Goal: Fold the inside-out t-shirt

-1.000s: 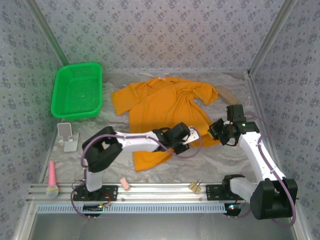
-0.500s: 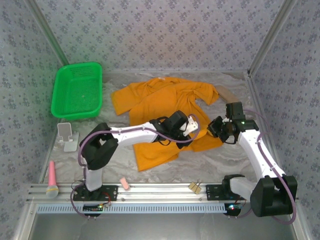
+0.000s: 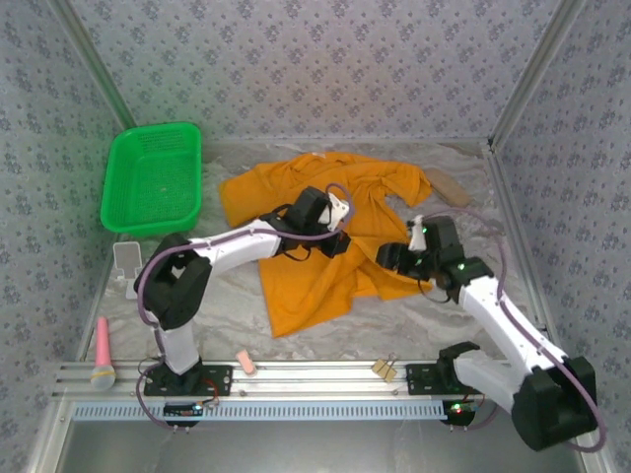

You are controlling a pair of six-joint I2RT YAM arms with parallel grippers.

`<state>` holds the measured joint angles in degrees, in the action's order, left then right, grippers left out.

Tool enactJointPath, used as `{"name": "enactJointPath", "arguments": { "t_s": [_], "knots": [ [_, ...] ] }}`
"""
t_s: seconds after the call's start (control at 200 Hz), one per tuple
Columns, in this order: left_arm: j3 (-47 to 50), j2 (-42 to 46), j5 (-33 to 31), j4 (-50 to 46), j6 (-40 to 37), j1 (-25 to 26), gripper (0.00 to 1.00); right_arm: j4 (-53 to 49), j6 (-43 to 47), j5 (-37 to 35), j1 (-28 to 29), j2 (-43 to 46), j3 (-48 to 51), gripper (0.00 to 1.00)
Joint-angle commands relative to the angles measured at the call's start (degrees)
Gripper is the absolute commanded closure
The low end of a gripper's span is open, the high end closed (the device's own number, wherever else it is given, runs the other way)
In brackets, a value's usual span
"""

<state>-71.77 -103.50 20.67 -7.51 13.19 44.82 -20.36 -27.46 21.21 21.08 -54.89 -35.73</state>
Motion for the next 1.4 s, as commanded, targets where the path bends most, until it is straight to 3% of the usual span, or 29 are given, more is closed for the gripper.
{"name": "enactJointPath", "arguments": {
  "t_s": [0.0, 0.25, 0.475, 0.54, 0.63, 0.685, 0.735, 0.799, 0.919, 1.099, 1.204, 1.254, 1.344, 1.394],
  "knots": [
    [-3.61, 1.26, 3.7, -0.48, 0.96, -0.27, 1.0, 9.07, 16.75, -2.74, 8.18, 3.31, 4.05, 0.44],
    [-6.85, 1.66, 5.59, -3.3, 0.72, -3.11, 1.0, 19.73, 19.67, -14.67, 17.43, -12.37, 3.58, 0.39],
    [-7.34, 3.69, 7.25, -3.92, 1.44, -6.21, 1.0, 27.67, 18.79, -23.61, 17.21, -27.43, 0.06, 0.32],
    [-7.32, 4.22, 7.72, -3.57, 1.48, -6.96, 1.0, 29.15, 19.15, -22.94, 16.9, -31.92, -1.13, 0.34],
    [-7.3, 4.62, 7.94, -2.93, 2.39, -8.2, 1.0, 30.1, 18.74, -21.82, 16.81, -36.77, -2.5, 0.42],
    [-7.59, 4.84, 7.98, -2.9, 3.01, -9.26, 1.0, 30.47, 18.79, -20.59, 16.74, -37.86, -2.56, 0.68],
    [-8.06, 5.13, 7.91, -3.31, 3.26, -10.21, 1.0, 30.9, 20.01, -18.41, 16.54, -36.89, -1.88, 0.87],
    [-8.92, 5.78, 6.57, -4.85, 3.24, -11.69, 1.0, 31.0, 22.36, -16.14, 16.21, -33.17, -0.19, 1.0],
    [-9.41, 8.05, -1.04, -9.54, 3.33, -16.22, 1.0, 29.84, 27.63, -4.5, 13.85, -20.59, 4.23, 1.0],
    [-5.14, 6.75, -17.03, -10.78, -1.19, -23.17, 1.0, 27.69, 34.59, -0.81, 13.3, -0.27, 11.62, 1.0],
    [-5.9, 0.58, -15.0, -11.44, -1.46, -26.44, 1.0, 34.81, 35.71, -0.91, 12.62, 10.66, 17.8, 1.0],
    [-7.33, -2.53, -13.77, -13.17, -0.63, -26.93, 1.0, 35.65, 36.17, -4.67, 12.04, 13.81, 19.18, 1.0],
    [-10.29, -6.82, -12.85, -17.72, -0.01, -26.72, 0.91, 32.63, 35.88, -14.45, 10.68, 13.55, 18.96, 0.99],
    [-10.6, -7.57, -12.41, -19.57, 0.37, -26.56, 0.79, 30.75, 35.53, -16.11, 9.78, 11.24, 17.64, 0.93]
  ]
}}
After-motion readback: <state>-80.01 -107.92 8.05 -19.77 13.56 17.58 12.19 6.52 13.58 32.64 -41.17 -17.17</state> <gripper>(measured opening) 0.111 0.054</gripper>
